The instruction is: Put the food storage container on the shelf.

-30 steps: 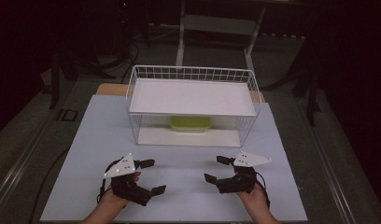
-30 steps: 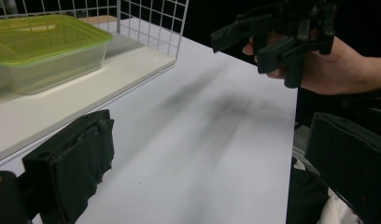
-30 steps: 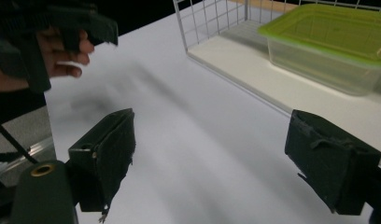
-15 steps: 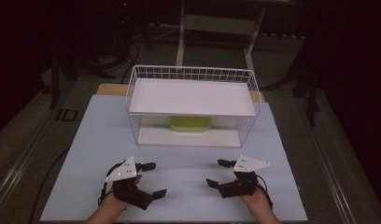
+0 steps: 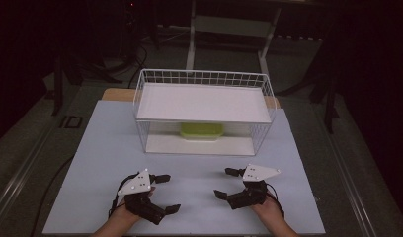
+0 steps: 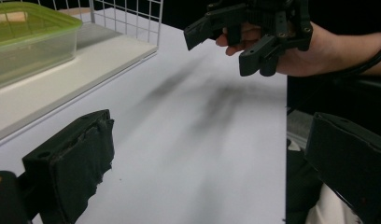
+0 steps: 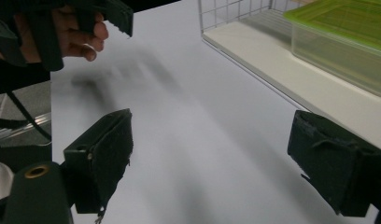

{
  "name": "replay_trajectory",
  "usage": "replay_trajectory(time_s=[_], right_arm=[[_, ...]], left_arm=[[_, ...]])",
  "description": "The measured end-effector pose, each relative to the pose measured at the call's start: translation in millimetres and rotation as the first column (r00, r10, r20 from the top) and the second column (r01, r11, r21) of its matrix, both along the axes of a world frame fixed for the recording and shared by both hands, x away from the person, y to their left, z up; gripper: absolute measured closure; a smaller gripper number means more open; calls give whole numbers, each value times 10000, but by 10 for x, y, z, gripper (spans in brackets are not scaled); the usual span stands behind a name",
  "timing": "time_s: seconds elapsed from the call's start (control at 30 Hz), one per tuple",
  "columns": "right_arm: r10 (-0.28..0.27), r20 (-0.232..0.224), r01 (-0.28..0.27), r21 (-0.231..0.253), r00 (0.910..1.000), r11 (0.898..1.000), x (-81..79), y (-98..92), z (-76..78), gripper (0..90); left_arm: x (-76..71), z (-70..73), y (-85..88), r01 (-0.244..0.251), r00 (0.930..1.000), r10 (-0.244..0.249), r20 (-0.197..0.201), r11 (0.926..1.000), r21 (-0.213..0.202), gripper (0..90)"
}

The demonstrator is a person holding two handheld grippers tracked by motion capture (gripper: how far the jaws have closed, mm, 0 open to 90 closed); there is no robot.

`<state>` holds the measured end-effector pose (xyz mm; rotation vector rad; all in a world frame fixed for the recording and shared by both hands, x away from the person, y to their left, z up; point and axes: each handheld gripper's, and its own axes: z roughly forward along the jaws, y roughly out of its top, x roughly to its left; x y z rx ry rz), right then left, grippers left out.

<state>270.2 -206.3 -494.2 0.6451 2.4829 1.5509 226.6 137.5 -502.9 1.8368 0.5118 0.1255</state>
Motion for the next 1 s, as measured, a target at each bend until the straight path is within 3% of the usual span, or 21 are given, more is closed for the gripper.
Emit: replay_trajectory(time_s=[0.2, 0.43, 1.0], right_arm=[[271, -333, -281, -308, 9991, 9991, 19, 21, -46, 142], [-31, -399, 11, -496, 9992, 9988, 48, 4, -63, 142], [-438, -734, 422, -245, 9963, 9988, 115, -72, -85, 143]], left_arm=[[7, -51, -2, 69, 9999, -66, -86, 9996, 267, 20], [31, -94, -5, 113, 9999, -110, -71, 9984, 560, 20], [74, -116, 49, -261, 9995, 267, -190, 9991, 326, 20]])
